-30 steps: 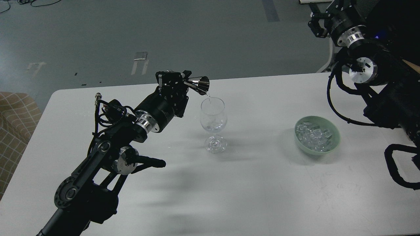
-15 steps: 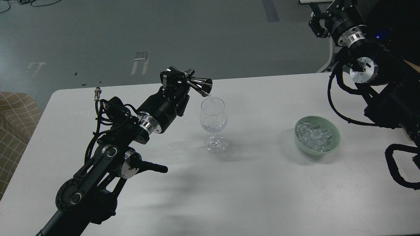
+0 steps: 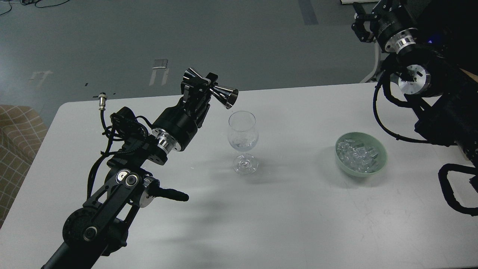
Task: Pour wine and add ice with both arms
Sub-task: 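Tilt the jigger over the wine glass with the left gripper to pour, then turn the jigger upright and lower it back toward the table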
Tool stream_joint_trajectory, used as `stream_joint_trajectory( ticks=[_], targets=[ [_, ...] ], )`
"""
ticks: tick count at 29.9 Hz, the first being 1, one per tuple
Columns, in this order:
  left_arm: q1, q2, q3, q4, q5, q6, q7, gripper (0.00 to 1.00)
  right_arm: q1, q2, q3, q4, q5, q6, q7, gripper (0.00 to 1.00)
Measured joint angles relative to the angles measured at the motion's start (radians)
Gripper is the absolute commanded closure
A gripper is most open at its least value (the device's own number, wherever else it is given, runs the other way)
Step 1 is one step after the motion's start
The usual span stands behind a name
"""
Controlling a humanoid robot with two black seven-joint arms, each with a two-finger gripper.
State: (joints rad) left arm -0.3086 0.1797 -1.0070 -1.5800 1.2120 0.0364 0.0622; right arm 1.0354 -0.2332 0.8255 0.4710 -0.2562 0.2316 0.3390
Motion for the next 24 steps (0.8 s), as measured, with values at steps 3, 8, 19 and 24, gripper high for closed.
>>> stream_joint_trajectory(
  ticks=[3, 8, 19, 24],
  targets=[
    [0.0, 0.009, 0.012, 0.0, 0.036, 0.002, -0.016, 0.99, 0.0, 0.0, 0.0, 0.0, 0.0, 0.0, 0.0, 0.0],
    [-0.002, 0.011, 0.011, -0.034, 0.037, 0.001, -0.009, 0.99, 0.0, 0.0, 0.0, 0.0, 0.0, -0.001, 0.0, 0.0],
    [-0.003, 0.007, -0.177, -0.05, -0.557, 0.009, 0.162, 0.98, 0.002, -0.001, 0.0, 0.0, 0.001, -0.003, -0.002, 0.0],
    [0.053, 0.015, -0.329, -0.037, -0.868, 0.005, 0.212, 0.97, 0.002, 0.0, 0.0, 0.002, 0.002, -0.003, -0.002, 0.0]
  ],
)
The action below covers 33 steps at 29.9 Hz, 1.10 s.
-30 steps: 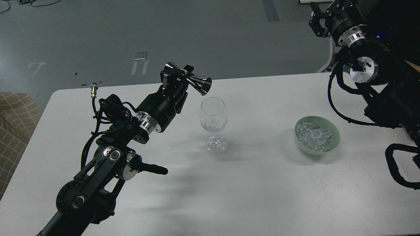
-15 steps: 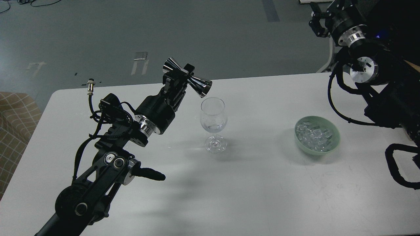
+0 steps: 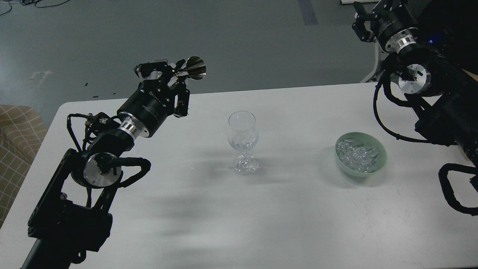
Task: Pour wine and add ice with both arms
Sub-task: 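Turn the jigger upright and lower it back toward the table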
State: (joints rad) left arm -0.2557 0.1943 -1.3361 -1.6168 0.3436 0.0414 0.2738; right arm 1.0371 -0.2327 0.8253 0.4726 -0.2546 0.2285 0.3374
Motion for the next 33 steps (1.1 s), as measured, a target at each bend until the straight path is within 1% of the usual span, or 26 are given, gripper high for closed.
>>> stream_joint_trajectory(
  ticks=[2, 5, 10, 13, 16, 21, 27, 29, 33],
  targets=[
    [0.045, 0.001, -0.054, 0.002, -0.087, -0.004, 0.023, 0.97, 0.0, 0.002, 0.0, 0.0, 0.0, 0.0, 0.0, 0.0],
    [0.112, -0.001, -0.113, 0.007, -0.188, -0.006, 0.043, 0.97, 0.0, 0.003, 0.0, 0.0, 0.0, -0.001, 0.0, 0.0],
    [0.212, -0.005, -0.174, 0.013, -0.238, -0.006, 0.049, 0.96, 0.0, 0.0, -0.001, 0.0, 0.0, -0.003, 0.0, 0.0],
    [0.242, -0.014, -0.2, 0.028, -0.246, -0.014, 0.049, 0.94, -0.001, 0.0, -0.002, 0.001, 0.0, -0.003, 0.0, 0.0],
    [0.256, -0.018, -0.211, 0.073, -0.263, -0.043, 0.048, 0.93, -0.004, 0.001, -0.002, 0.001, 0.0, -0.004, 0.0, 0.0],
    [0.259, -0.02, -0.216, 0.208, -0.271, -0.119, 0.037, 0.91, -0.005, 0.003, -0.001, 0.003, 0.0, -0.004, 0.0, 0.0],
    [0.254, -0.02, -0.22, 0.38, -0.273, -0.27, 0.032, 0.91, -0.005, -0.003, -0.001, 0.005, 0.0, -0.005, 0.0, 0.0],
    [0.252, -0.02, -0.221, 0.417, -0.273, -0.313, 0.032, 0.91, -0.005, -0.003, -0.001, 0.005, 0.0, -0.005, 0.0, 0.0],
    [0.247, -0.02, -0.233, 0.469, -0.273, -0.344, 0.032, 0.89, -0.005, -0.003, -0.001, 0.005, 0.0, -0.005, 0.0, 0.0]
  ],
)
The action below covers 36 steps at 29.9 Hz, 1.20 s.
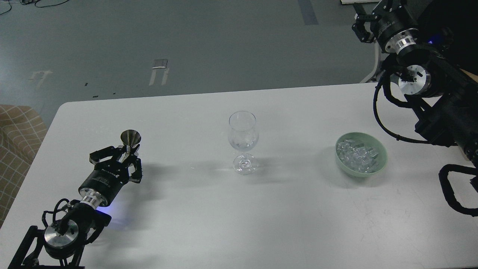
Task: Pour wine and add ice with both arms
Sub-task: 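Turn the jigger upright and lower it back toward the table, then set the jigger on the table and open the left gripper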
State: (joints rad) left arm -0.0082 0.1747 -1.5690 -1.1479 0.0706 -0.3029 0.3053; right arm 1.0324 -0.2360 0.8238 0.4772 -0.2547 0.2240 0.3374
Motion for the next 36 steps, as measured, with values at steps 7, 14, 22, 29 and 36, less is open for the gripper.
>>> stream_joint_trajectory(
  ticks=[7, 14, 22, 29, 36],
  targets=[
    [-0.004, 0.0, -0.011, 0.039, 0.0, -0.014, 0.0, 0.73, 0.001, 0.001, 0.0, 0.0, -0.001, -0.002, 0.0, 0.0],
    [-0.004, 0.0, -0.011, 0.058, 0.0, -0.014, 0.0, 0.58, 0.001, 0.001, 0.0, 0.0, -0.002, -0.001, 0.0, 0.0],
    [-0.01, 0.002, -0.01, 0.06, 0.001, -0.007, 0.0, 0.43, 0.001, 0.001, 0.0, 0.0, -0.002, -0.001, 0.0, 0.0],
    [-0.012, 0.006, -0.005, 0.06, 0.003, -0.005, 0.006, 0.23, 0.001, 0.001, 0.001, 0.0, -0.002, -0.001, 0.0, 0.0],
    [-0.013, 0.011, -0.005, 0.06, 0.004, -0.004, 0.009, 0.22, 0.001, 0.001, 0.001, 0.0, -0.002, -0.002, 0.0, 0.0]
  ],
)
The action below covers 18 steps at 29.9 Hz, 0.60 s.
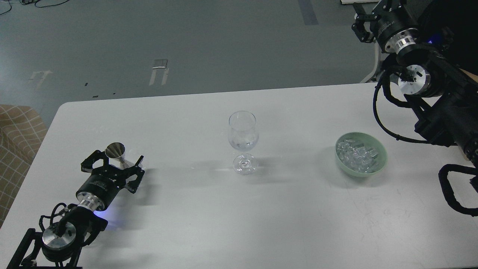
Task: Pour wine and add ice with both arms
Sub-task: 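Set the jigger on the table and open the left gripper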
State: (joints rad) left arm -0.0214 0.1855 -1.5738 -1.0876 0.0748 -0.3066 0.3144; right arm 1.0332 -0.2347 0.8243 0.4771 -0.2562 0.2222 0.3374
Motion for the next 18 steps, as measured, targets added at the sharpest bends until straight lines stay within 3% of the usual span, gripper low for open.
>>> stream_joint_trajectory(
  ticks=[7, 10, 13, 18],
  targets=[
    [0.0, 0.003, 0.002, 0.0, 0.0, 0.001, 0.001, 0.2, -0.001, 0.0, 0.0, 0.0, 0.001, 0.0, 0.0, 0.0],
    [0.0, 0.004, 0.001, 0.0, 0.001, 0.001, 0.002, 0.16, -0.001, 0.001, 0.0, 0.0, 0.001, 0.0, 0.0, 0.0],
    [0.0, 0.006, 0.0, 0.0, 0.001, 0.001, 0.004, 0.06, -0.001, 0.001, 0.0, 0.0, 0.001, 0.0, 0.0, 0.0],
    [0.0, 0.009, -0.001, 0.0, -0.001, 0.001, 0.004, 0.04, -0.001, 0.001, 0.0, 0.001, 0.001, 0.001, 0.0, 0.0]
  ],
)
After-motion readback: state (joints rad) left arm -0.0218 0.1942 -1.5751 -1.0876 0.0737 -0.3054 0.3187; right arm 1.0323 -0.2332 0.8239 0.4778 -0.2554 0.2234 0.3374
